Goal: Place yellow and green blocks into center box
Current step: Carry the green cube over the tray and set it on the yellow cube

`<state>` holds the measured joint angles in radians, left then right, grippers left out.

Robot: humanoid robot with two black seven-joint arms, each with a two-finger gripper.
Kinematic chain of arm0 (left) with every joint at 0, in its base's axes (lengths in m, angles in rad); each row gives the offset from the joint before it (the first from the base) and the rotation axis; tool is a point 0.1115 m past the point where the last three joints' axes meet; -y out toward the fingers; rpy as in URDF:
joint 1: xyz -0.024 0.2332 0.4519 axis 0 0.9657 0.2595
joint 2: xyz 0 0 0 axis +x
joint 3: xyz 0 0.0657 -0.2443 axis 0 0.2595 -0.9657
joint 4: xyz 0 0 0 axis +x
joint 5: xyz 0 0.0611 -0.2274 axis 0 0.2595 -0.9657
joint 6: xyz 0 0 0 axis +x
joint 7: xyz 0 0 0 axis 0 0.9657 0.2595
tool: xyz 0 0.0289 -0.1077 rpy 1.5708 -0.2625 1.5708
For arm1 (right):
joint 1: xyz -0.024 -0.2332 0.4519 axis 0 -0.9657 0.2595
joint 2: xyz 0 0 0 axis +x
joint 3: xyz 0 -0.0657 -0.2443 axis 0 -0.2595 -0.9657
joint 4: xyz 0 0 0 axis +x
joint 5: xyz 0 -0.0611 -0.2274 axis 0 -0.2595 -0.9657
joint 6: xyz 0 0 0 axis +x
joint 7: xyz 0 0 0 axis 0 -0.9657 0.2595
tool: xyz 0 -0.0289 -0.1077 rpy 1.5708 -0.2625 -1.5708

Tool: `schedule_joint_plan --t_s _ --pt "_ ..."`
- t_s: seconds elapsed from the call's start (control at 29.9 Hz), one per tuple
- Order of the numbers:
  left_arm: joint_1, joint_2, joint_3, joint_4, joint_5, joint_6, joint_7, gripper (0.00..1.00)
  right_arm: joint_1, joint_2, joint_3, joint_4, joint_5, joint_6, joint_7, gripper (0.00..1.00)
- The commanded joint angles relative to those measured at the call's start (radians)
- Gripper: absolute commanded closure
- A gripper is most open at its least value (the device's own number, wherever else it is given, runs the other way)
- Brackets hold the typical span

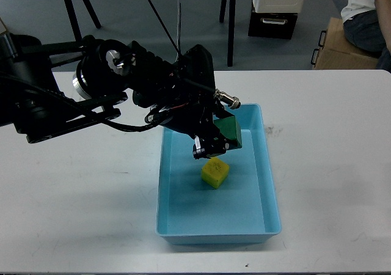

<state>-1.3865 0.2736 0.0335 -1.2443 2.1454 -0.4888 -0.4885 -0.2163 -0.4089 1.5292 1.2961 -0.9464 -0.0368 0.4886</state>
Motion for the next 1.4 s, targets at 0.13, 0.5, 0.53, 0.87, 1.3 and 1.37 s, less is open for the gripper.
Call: schedule_joint_plan --t_s 0.13,0.5,0.53,0.87,1.3,1.37 --pt "0.057 -0.022 0.009 0.013 0.007 0.000 0.000 0.83 0.000 0.001 -0.001 0.000 0.001 0.000 0.000 0.02" --pt "0.089 -0.048 0.008 0.068 0.021 0.000 0.000 0.73 0.000 0.004 -0.001 0.000 0.001 0.000 0.000 0.02" --pt "0.090 -0.051 0.011 0.069 0.021 0.000 0.000 0.72 0.000 0.004 -0.001 0.000 0.001 0.000 0.000 0.02" --pt "0.106 -0.056 0.009 0.069 0.021 0.000 0.000 0.44 0.000 0.004 -0.001 0.000 0.001 0.000 0.000 0.02" --pt "0.104 -0.057 -0.004 0.069 -0.001 0.000 0.000 0.11 -0.003 0.009 -0.006 0.002 0.001 0.002 0.000 0.02" --pt "0.100 -0.047 -0.010 0.059 -0.010 0.000 0.000 0.04 -0.003 0.010 -0.012 0.008 0.001 0.003 0.000 0.02"
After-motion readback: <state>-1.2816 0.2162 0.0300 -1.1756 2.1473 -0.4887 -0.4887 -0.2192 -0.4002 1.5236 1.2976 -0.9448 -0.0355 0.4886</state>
